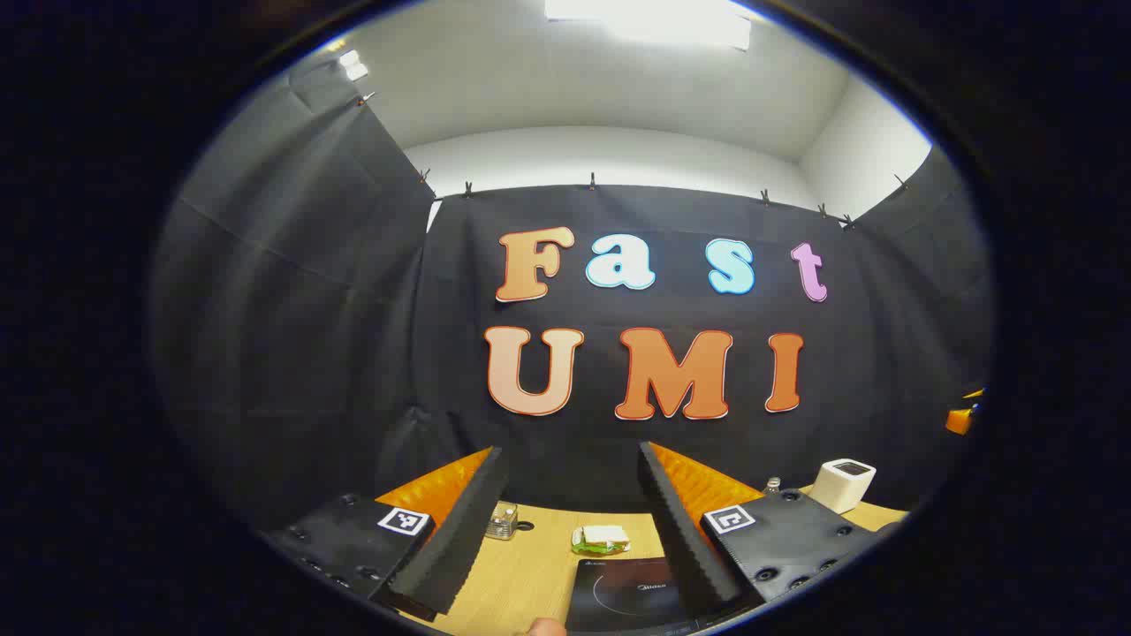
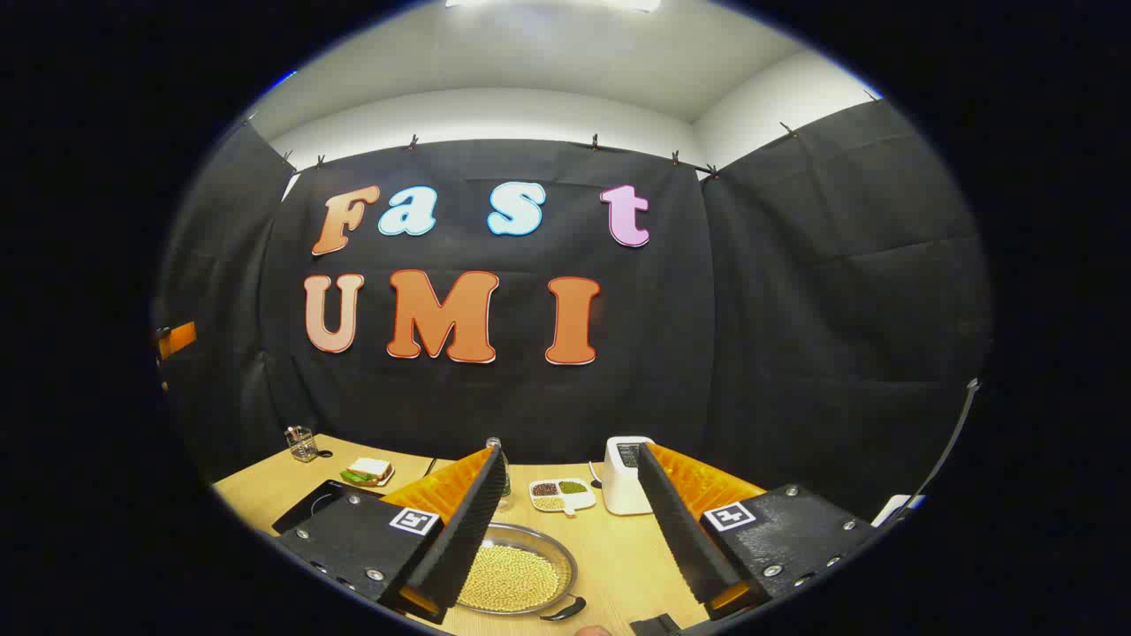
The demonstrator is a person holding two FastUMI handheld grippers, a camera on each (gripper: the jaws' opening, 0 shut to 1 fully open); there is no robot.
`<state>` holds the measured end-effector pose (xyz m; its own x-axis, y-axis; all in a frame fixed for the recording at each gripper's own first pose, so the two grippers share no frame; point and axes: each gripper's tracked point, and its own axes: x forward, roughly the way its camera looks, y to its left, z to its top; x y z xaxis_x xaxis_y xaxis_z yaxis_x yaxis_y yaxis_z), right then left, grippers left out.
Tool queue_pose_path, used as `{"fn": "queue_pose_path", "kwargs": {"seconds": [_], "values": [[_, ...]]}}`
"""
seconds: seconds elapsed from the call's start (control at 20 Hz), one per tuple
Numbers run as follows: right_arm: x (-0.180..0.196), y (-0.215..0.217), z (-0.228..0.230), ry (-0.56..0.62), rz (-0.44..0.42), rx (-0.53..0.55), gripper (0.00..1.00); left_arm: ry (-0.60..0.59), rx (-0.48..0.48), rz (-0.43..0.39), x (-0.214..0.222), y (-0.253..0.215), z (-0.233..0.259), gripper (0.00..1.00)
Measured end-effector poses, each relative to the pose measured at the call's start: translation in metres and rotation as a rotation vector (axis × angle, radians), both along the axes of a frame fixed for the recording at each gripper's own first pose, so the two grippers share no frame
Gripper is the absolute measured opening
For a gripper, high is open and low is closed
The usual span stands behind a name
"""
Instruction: First push the handle of the pot to place it horizontally, then grasp the pot with both hands and set it on the induction cooktop.
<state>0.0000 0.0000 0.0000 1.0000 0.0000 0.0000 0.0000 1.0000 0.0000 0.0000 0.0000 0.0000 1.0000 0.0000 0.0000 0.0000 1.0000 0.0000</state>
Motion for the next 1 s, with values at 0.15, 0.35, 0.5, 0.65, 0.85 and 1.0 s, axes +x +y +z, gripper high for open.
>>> {"fn": "queue_pose_path", "kwargs": {"seconds": [0.15, 0.35, 0.5, 0.65, 0.85, 1.0], "values": [[-0.001, 0.005, 0.002, 0.001, 0.013, 0.017, 0.93, -0.009, 0.016, 0.009, -0.001, 0.000, 0.005, 0.98], [-0.001, 0.006, 0.005, -0.005, 0.014, 0.001, 0.93, -0.016, 0.011, -0.001, -0.003, -0.005, 0.007, 0.98], [0.000, 0.007, 0.006, -0.010, 0.011, -0.031, 0.93, -0.011, 0.011, 0.000, -0.002, -0.003, 0.005, 0.97], [0.000, 0.010, 0.007, -0.008, 0.018, -0.032, 0.93, -0.003, 0.010, 0.001, 0.001, -0.005, 0.002, 0.98], [0.001, 0.008, 0.007, -0.004, 0.015, -0.029, 0.93, 0.015, 0.000, -0.004, 0.004, -0.005, -0.002, 0.98], [0.001, 0.009, 0.007, -0.006, 0.016, -0.029, 0.93, 0.026, -0.003, -0.001, 0.005, -0.002, -0.006, 0.99]]}}
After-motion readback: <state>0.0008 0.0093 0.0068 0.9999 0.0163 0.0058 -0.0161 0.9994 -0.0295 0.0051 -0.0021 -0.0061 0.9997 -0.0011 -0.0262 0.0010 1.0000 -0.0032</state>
